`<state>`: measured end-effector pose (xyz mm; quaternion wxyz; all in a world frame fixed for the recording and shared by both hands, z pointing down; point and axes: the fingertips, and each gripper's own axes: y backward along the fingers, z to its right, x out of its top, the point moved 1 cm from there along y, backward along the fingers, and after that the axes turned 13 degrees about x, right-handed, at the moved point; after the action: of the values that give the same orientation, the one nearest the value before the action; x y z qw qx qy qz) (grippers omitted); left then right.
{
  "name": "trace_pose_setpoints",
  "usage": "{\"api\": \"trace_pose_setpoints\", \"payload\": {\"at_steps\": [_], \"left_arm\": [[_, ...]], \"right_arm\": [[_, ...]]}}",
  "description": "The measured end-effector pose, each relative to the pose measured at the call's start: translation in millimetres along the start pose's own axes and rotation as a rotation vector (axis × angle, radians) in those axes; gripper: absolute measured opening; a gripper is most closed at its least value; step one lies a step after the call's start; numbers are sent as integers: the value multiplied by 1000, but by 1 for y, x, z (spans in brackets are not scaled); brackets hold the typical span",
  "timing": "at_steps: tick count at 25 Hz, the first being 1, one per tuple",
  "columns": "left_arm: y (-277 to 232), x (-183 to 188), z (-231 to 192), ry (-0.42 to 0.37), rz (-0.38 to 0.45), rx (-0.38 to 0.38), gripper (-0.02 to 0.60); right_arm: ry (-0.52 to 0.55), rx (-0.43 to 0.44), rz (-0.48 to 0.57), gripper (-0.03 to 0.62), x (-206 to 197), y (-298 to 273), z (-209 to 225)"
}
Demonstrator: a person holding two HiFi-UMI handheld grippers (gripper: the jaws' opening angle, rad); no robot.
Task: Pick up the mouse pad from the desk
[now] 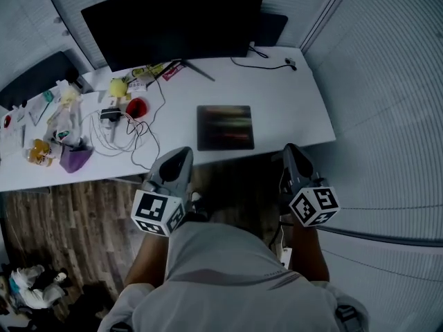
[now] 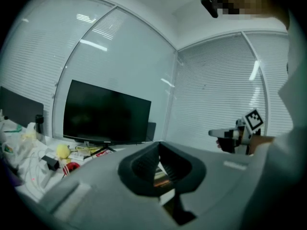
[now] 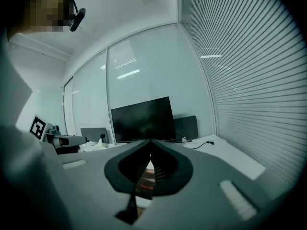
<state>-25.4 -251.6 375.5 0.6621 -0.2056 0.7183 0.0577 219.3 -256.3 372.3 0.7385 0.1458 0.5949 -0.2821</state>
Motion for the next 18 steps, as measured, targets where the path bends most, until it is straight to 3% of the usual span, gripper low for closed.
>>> {"api": "trace_pose_setpoints", "payload": {"at_steps": [8, 14, 18], "left_arm": [[-79, 5, -71, 12, -43, -1, 3], [-118, -10, -80, 31, -117, 3, 3], [-146, -24, -81, 33, -175, 46, 3]], "right_arm": [[15, 14, -70, 6, 5, -107, 19], [6, 11, -145, 6, -4, -143, 48], [-23, 16, -242, 8, -27, -165, 79]]}}
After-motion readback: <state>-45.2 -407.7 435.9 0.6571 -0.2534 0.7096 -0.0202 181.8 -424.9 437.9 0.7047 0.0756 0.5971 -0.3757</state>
